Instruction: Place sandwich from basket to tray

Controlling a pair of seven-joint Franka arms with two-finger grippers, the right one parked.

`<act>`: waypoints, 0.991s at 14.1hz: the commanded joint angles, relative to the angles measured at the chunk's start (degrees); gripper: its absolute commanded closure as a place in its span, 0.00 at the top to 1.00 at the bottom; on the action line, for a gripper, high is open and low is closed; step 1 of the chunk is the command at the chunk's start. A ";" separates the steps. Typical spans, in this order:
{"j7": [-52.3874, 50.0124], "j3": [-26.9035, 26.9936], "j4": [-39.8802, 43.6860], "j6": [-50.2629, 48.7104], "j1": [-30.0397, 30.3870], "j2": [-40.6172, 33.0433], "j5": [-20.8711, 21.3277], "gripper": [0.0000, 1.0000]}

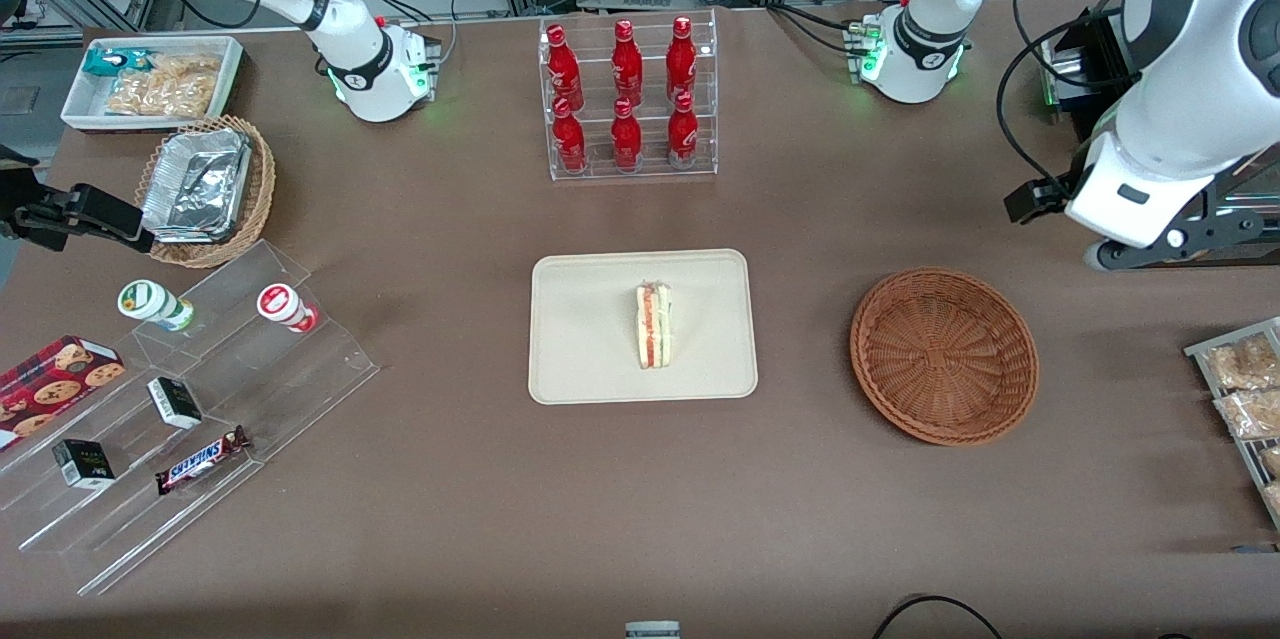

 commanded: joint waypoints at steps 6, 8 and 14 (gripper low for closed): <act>12.78 -0.31 -1.31 -0.92 7.08 -3.68 -5.86 1.00; 11.34 -0.40 1.66 -4.69 7.62 -3.60 -8.58 1.00; 7.85 -1.55 2.12 -5.59 7.00 -4.73 -7.63 1.00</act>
